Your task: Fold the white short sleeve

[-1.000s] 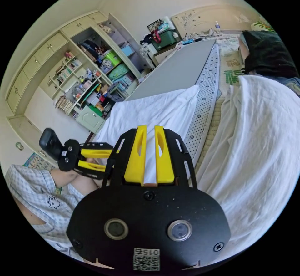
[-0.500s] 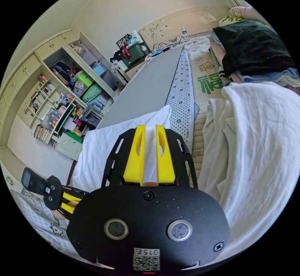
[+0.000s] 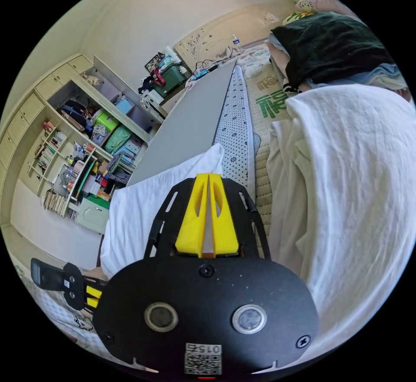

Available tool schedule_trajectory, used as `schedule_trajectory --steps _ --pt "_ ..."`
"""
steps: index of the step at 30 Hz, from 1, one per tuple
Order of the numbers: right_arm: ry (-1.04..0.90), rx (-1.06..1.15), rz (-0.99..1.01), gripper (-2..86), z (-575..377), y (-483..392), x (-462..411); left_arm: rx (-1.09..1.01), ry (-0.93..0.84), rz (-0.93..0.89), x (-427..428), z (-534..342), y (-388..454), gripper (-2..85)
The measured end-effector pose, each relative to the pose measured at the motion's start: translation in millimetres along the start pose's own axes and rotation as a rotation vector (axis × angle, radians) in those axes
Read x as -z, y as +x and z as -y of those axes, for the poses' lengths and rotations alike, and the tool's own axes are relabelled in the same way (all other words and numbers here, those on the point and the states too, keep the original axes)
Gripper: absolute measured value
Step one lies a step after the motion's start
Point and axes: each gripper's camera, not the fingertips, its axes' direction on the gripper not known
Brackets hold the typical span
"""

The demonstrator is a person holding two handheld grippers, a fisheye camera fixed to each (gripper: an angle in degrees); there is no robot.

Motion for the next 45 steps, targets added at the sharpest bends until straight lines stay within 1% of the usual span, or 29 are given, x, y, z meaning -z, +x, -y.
schedule_trajectory --steps 4,7,9,11,12,14,15,17,18,20,21,23,25,27,29,31,32,34,37,39,40,41,45 --pt "0.015 0.025 -0.008 -0.4 25 -19 27 0.047 0.008 -0.069 1 -10 -22 0.5" --pt "0.106 0.057 -0.001 -0.4 41 -36 67 0.081 0.023 -0.132 9 -19 -42 1.5" --pt "0.166 0.115 -0.041 -0.4 47 -57 96 0.107 0.071 -0.162 25 -28 -56 2.5" --pt "0.191 0.226 -0.112 -0.3 50 -100 127 0.162 0.187 -0.167 58 -47 -80 3.8" --pt "0.185 0.261 -0.128 -0.3 50 -114 132 0.179 0.217 -0.159 68 -53 -87 4.0" --pt "0.174 0.391 -0.152 -0.1 43 -175 146 0.27 0.322 -0.084 109 -84 -115 4.6" --pt "0.176 0.421 -0.143 0.0 42 -192 149 0.3 0.347 -0.059 120 -94 -123 4.7" --pt "0.136 0.563 -0.037 0.6 42 -271 149 0.455 0.484 0.007 167 -142 -155 4.8" --pt "0.102 0.601 -0.003 0.8 42 -292 146 0.496 0.527 0.013 178 -157 -163 4.8" --pt "-0.026 0.698 0.14 2.4 37 -376 127 0.654 0.673 0.066 217 -220 -190 4.3" --pt "-0.051 0.72 0.179 2.9 35 -396 121 0.694 0.682 0.108 226 -234 -196 4.0" --pt "-0.153 0.84 0.262 4.7 25 -474 92 0.882 0.675 0.292 248 -287 -218 2.0" --pt "-0.218 0.875 0.243 5.9 25 -524 66 0.954 0.683 0.317 256 -324 -236 2.0" --pt "-0.262 0.917 0.198 7.3 28 -567 45 1.031 0.702 0.268 256 -361 -261 3.2" --pt "-0.304 0.967 0.145 8.9 36 -611 22 1.139 0.688 0.137 248 -400 -295 6.2" --pt "-0.33 0.992 0.101 9.5 45 -636 7 1.162 0.664 0.07 243 -415 -317 6.8" --pt "-0.342 0.995 0.062 9.7 53 -648 -5 1.182 0.622 0.054 240 -421 -333 7.0" --pt "-0.368 0.991 0.017 9.9 66 -660 -21 1.209 0.584 0.054 236 -429 -352 7.5" --pt "-0.433 0.95 -0.026 9.5 93 -668 -44 1.191 0.571 0.037 217 -440 -378 8.8" --pt "-0.397 0.926 -0.03 8.0 110 -669 -38 1.228 0.612 -0.02 205 -451 -393 8.9" --pt "-0.399 0.925 -0.025 6.4 120 -670 -36 1.205 0.672 -0.064 201 -455 -400 8.6" --pt "-0.404 0.912 -0.011 6.3 131 -671 -34 1.195 0.678 -0.089 196 -454 -409 8.1" --pt "-0.42 0.898 0.015 4.9 160 -675 -24 1.207 0.576 -0.112 175 -449 -434 8.6"
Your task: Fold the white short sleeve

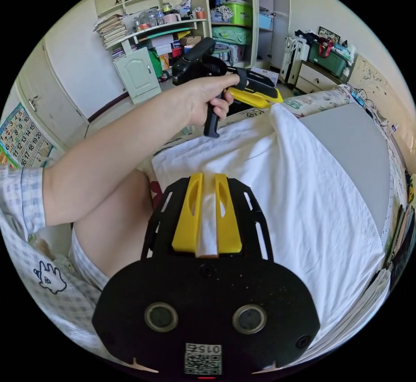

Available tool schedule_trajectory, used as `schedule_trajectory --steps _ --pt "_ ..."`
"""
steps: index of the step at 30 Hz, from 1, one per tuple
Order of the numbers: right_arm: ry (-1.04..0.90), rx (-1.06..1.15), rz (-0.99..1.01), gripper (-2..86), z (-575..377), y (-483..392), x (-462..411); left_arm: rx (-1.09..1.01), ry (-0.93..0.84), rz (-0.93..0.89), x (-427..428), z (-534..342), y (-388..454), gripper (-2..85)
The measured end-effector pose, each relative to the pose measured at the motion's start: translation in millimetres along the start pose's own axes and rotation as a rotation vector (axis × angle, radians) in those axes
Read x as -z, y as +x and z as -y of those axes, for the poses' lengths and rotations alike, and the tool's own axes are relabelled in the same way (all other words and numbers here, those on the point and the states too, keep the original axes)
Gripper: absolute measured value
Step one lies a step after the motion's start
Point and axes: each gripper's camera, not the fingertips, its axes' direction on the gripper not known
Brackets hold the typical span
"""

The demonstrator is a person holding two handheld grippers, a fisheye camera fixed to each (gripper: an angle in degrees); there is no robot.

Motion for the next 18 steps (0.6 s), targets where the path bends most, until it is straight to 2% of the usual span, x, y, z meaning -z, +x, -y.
schedule_trajectory --steps 2,5,8,13,18 --pt "0.008 0.01 0.012 3.4 5 6 16 0.017 -0.035 -0.062 -13 6 -14 7.2" --pt "0.034 0.045 0.027 2.0 6 8 41 0.011 -0.03 -0.084 -13 11 -22 1.8" --pt "0.045 0.076 0.078 1.0 4 14 68 0.003 -0.009 -0.091 -11 11 -22 0.1" --pt "0.09 0.1 0.102 -0.1 -5 26 111 -0.057 -0.009 -0.02 -14 9 -9 -0.7" --pt "0.032 0.121 0.103 -0.3 -3 24 94 -0.077 -0.018 0.024 -17 0 -3 -0.8"
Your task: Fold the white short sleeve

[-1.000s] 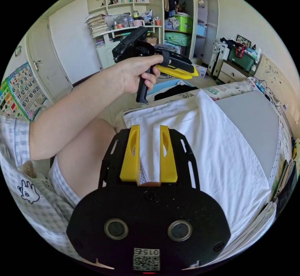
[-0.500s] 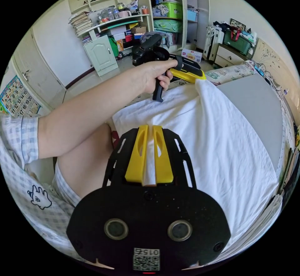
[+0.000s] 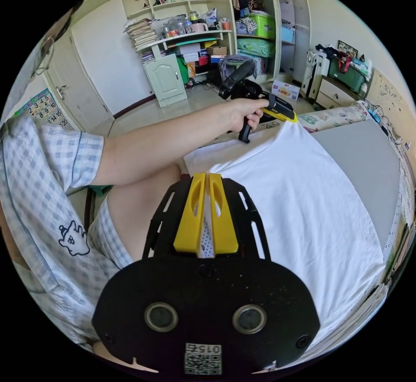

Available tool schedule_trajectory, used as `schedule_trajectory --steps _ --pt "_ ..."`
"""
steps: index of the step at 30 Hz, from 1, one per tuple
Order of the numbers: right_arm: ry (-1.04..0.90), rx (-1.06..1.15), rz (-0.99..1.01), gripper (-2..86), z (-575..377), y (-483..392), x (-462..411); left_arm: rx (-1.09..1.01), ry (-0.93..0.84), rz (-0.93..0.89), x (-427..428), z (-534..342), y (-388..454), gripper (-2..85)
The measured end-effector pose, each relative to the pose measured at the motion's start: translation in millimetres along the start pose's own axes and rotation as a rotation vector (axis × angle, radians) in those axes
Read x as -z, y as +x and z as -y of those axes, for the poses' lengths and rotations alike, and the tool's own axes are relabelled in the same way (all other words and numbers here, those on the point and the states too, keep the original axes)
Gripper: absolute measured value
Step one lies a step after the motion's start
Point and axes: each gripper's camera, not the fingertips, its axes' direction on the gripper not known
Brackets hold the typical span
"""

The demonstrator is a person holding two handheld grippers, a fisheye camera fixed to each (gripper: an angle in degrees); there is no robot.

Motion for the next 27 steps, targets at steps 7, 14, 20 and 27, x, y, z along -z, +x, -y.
schedule_trajectory --steps 7,14,20,27 --pt "-0.083 0.019 -0.045 0.0 -9 -13 -17 -0.009 -0.029 0.088 -9 -22 14 -0.6" --pt "-0.061 -0.015 -0.1 0.1 -53 -45 5 0.086 0.004 0.012 3 -59 5 1.0" --pt "0.028 -0.064 0.005 -0.9 -147 -85 62 0.039 0.217 0.074 64 -123 33 3.0" --pt "0.187 -0.197 -0.053 -0.5 -315 -155 133 -0.238 0.625 0.336 119 -251 120 5.4"
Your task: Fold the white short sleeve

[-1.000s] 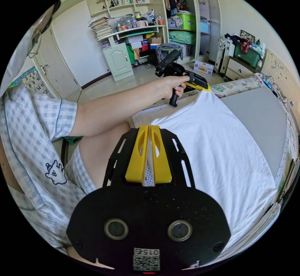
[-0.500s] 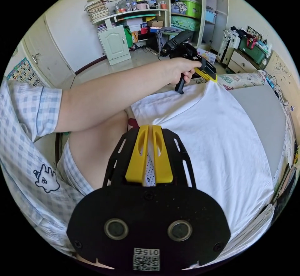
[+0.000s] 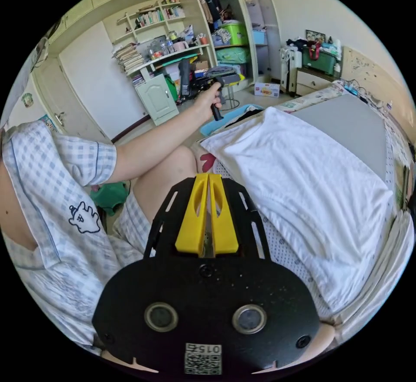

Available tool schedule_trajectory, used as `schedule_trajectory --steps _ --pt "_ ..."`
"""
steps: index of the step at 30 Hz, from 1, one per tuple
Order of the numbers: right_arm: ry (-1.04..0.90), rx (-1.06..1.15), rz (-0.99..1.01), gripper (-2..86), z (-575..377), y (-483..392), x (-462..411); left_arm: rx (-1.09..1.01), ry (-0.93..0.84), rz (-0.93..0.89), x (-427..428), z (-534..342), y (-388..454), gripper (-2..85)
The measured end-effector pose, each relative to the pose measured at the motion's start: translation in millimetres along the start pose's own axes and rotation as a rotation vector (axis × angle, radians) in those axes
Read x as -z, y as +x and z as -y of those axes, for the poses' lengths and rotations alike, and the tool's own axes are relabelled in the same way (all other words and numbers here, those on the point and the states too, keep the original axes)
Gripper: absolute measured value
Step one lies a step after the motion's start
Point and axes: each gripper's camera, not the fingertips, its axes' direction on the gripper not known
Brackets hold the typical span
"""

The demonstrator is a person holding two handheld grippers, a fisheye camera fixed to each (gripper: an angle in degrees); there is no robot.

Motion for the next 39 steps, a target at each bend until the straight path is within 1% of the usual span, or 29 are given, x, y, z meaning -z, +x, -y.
schedule_trajectory --steps 2,3,4,5,6,7,8,11,13,14,16,19,24,28,31,39 --pt "0.107 -0.014 -0.115 -0.3 -64 -30 48 -0.146 0.144 0.069 38 -27 36 5.9" --pt "0.146 -0.012 -0.155 -0.1 -81 -39 62 -0.199 0.167 0.075 46 -33 45 6.1" --pt "0.26 -0.007 -0.255 0.1 -117 -63 93 -0.306 0.199 0.076 59 -44 63 6.6" --pt "0.416 -0.003 -0.383 0.7 -159 -93 125 -0.389 0.223 0.077 71 -54 80 7.2" --pt "0.495 0.003 -0.45 1.0 -181 -108 139 -0.418 0.236 0.081 77 -59 88 7.5" --pt "0.639 0.025 -0.584 1.5 -223 -139 161 -0.442 0.264 0.09 88 -69 100 8.1" --pt "0.744 0.045 -0.694 2.0 -262 -168 177 -0.44 0.287 0.086 99 -77 110 9.8" --pt "0.837 0.056 -0.85 4.8 -335 -223 202 -0.399 0.322 0.025 122 -89 131 14.8" --pt "0.844 0.028 -0.9 9.9 -372 -248 212 -0.367 0.349 -0.002 134 -95 144 17.1" --pt "0.85 0.018 -0.923 12.7 -395 -263 217 -0.342 0.362 -0.013 140 -100 153 17.9" --pt "0.861 -0.006 -0.959 15.3 -430 -283 223 -0.315 0.37 -0.024 145 -108 166 18.5" --pt "0.852 -0.07 -0.987 16.9 -484 -305 230 -0.301 0.346 -0.07 141 -122 191 20.1" --pt "0.815 -0.137 -1.057 17.9 -559 -322 236 -0.433 0.255 -0.136 129 -147 233 21.6" --pt "0.936 -0.21 -0.957 19.9 -624 -322 249 -0.466 0.262 -0.133 139 -155 242 22.9" --pt "1.003 -0.235 -0.923 22.1 -662 -325 252 -0.425 0.278 -0.138 154 -157 234 23.4" --pt "1.038 -0.225 -0.909 26.0 -739 -344 244 -0.296 0.308 -0.164 188 -163 221 24.3"
